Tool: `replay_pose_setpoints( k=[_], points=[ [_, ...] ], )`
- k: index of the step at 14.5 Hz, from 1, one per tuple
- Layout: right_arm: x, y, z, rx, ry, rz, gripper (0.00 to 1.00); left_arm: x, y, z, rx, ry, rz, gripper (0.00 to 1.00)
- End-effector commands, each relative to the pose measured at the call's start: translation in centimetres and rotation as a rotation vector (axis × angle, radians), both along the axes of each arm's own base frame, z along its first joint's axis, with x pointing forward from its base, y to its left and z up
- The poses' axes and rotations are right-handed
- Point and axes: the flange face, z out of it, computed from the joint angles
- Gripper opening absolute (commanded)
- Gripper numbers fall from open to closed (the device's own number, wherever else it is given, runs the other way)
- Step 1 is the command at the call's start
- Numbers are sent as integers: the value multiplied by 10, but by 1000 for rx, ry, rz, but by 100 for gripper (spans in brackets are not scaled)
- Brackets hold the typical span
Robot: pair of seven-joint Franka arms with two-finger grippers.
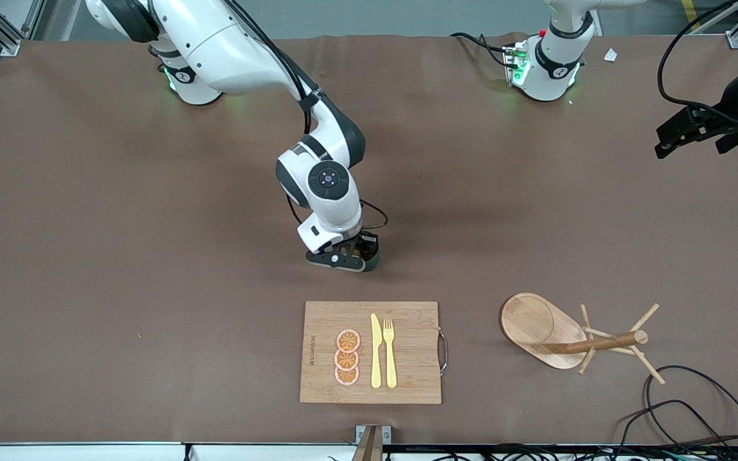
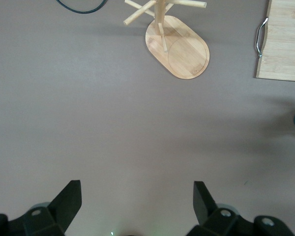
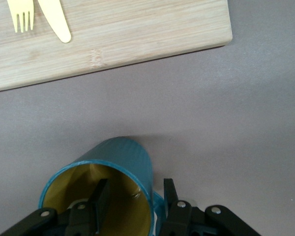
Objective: Transfer cup from left to right arm and place
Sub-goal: 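Carry the mug with the right gripper away from the cutting board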
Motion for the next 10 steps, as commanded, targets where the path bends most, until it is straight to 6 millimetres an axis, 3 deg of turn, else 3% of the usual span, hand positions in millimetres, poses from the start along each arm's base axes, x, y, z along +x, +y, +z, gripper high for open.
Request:
replay_pose_setpoints(
  k=[1,5,10],
  points=[
    [-2,7,1,-6,-12,-6,40,-6,2,10,4,-17,-8,100],
    [0,5,-7,-11,-22,3,32,-9,2,14,5,-12,-8,100],
    [-2,5,-10,-19,-22,6,4,-4,1,11,4,-11,-9,100]
  ],
)
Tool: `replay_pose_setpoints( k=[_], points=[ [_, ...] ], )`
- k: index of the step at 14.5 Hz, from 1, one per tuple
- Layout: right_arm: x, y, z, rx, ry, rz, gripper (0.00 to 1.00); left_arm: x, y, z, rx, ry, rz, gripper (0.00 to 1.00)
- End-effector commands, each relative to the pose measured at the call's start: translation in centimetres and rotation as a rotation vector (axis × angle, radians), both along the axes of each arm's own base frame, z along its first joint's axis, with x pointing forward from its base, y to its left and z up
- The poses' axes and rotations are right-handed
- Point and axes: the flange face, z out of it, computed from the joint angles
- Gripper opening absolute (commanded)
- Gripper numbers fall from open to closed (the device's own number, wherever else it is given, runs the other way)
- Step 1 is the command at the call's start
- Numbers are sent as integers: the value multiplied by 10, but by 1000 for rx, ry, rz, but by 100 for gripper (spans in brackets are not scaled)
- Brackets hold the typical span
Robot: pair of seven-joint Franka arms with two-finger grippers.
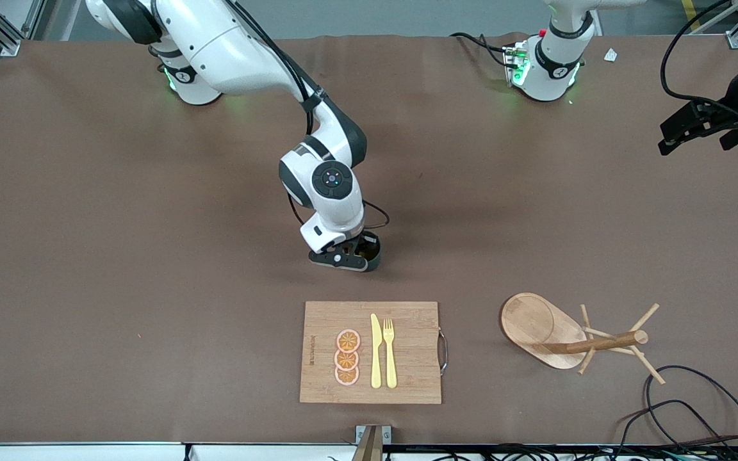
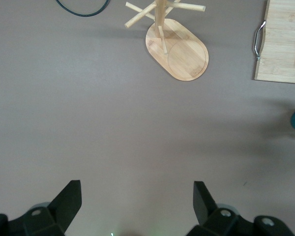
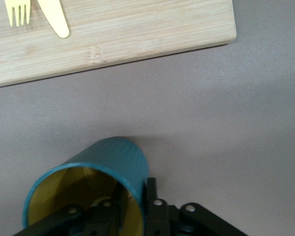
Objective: Transfer cup from left to right arm and place
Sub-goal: 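Carry the mug with the right gripper away from the cutting board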
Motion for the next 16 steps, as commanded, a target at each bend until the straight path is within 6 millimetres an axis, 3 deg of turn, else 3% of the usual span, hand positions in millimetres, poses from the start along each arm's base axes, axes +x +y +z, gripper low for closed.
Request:
replay_pose_setpoints(
  k=[1,5,10,13,16],
  points=[
    [2,1,0,-7,-17,-10,2,0,0,3,4,3,-11,100],
    [9,-13,6,-16,-8,-11,0,-1,2,5,4,0,-7,100],
    [20,-79,92,-112,112,113,0,1,2,3,5,0,-7,100],
    [25,-161,99,-99,106,222,0,3,0,0,5,3,-10,100],
    [22,-264,107,-90,102,331,0,3,0,0,5,3,-11,100]
  ],
)
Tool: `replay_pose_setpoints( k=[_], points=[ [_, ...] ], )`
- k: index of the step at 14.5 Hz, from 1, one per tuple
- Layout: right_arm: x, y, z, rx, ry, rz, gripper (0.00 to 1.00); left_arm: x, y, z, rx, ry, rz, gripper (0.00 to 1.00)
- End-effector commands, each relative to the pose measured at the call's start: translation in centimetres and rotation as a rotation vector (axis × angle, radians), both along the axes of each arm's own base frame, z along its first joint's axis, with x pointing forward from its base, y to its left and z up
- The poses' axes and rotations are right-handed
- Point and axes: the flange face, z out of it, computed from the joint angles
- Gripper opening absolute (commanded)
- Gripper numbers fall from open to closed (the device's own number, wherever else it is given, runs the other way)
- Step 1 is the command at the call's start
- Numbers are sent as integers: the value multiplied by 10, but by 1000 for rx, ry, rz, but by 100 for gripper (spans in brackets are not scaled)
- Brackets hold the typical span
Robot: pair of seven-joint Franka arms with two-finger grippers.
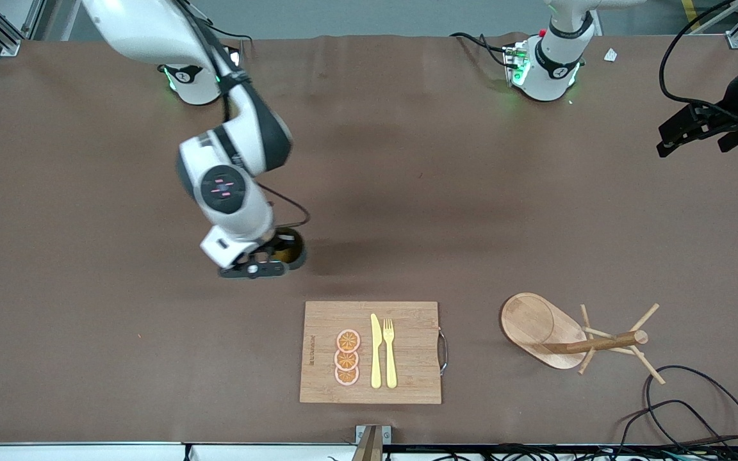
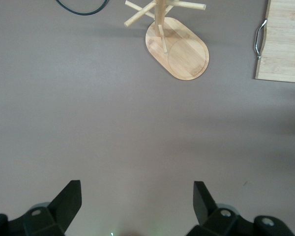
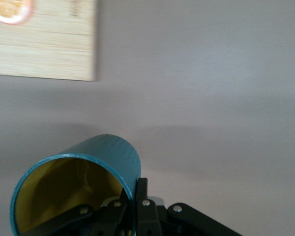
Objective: Transfer cup from left to right arm and place
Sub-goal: 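Carry the mug with the right gripper away from the cutting board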
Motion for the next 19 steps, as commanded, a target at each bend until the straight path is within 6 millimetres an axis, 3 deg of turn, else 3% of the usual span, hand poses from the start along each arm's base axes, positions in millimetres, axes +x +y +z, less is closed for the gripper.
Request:
replay_pose_setpoints(
  k=[1,4,9,10,12,13,15,19],
  points=[
    [-25,-87,14,8,-1,103,0,0,0,4,5,-4,-9,100],
    [-25,-140,16,17,17,208,0,1,-2,3,5,-3,-14,100],
    [-40,-229,-44,42,-14,469,0,0,-5,3,4,-3,-14,100],
    [-43,-238,-51,42,-24,514,0,0,-6,3,4,-3,-16,100],
    [-47,-275,-64,41,-39,570,0,1,-8,3,4,-1,-19,100],
    [-48,-287,-67,42,-39,591,0,1,-8,3,4,-1,-19,100],
    [-48,-292,-70,43,-32,635,0,0,-9,3,4,-1,-19,100],
    [-48,-312,-86,45,-27,659,0,-2,-26,3,4,-2,-33,100]
  ],
)
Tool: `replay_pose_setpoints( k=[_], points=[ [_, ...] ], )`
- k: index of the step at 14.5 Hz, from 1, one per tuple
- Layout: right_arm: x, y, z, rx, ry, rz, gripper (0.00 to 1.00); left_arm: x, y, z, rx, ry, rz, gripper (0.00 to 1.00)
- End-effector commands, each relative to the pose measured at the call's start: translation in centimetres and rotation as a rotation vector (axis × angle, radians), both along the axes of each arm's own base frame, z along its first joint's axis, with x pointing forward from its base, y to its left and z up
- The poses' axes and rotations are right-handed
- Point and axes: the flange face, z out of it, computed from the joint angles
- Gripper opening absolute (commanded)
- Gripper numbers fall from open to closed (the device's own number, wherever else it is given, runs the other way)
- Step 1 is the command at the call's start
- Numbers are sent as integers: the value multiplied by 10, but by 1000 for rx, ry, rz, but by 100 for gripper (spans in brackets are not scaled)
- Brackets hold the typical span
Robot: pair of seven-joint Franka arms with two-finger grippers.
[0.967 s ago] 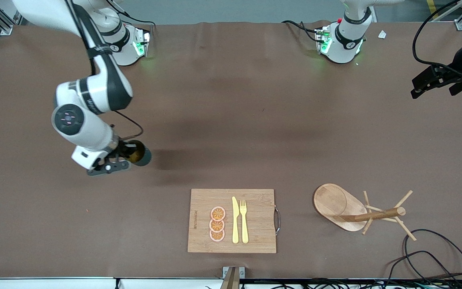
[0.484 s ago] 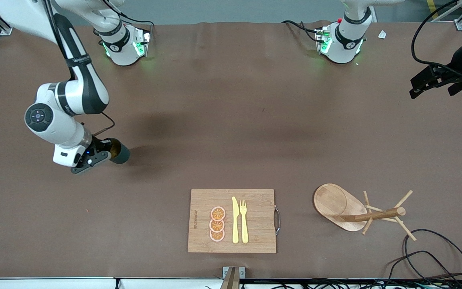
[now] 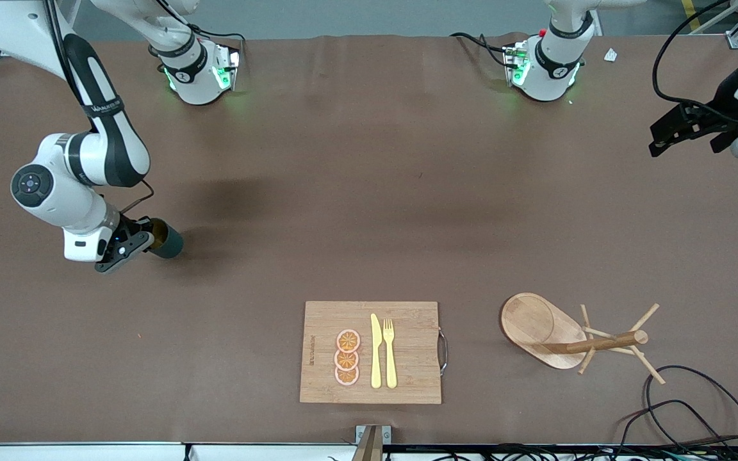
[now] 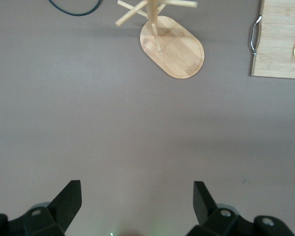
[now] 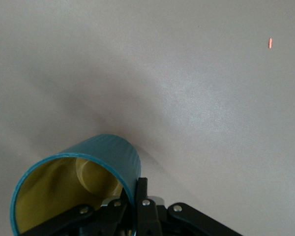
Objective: Transfer cup from left to right arm and place
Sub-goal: 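Carry the mug with the right gripper away from the cutting board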
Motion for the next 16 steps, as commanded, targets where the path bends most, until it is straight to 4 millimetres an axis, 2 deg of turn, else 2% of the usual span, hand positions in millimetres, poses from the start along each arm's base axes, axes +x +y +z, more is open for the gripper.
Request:
replay_pose_setpoints(
  k=[1,4,5,6,7,9,10,12,14,16],
  points=[
    [-5,-15,-10,-3,-7,26,0,0,-9,3,3,-3,-3,100],
    [-6,-29,-23,-1,-8,22,0,0,-10,4,3,-6,-3,100],
    [-6,-30,-23,-1,-8,21,8,-2,-10,5,3,-8,-3,100],
    [-5,-30,-24,0,-7,20,43,-4,-14,6,4,-6,-7,100],
    [-5,-30,-25,3,-8,16,68,-4,-16,7,6,-6,-9,100],
    [-4,-30,-22,4,-15,12,93,-4,-16,6,4,-5,-8,100],
    [-4,-29,-19,4,-18,9,100,-3,-17,4,4,-3,-8,100],
    [0,-40,7,20,-40,-48,100,-2,-17,4,5,-7,-4,100],
    [13,-49,37,94,1,-141,100,-1,-17,4,5,-7,-4,100],
    [25,-72,71,156,62,-218,100,-1,-17,4,5,-7,-4,100]
  ],
)
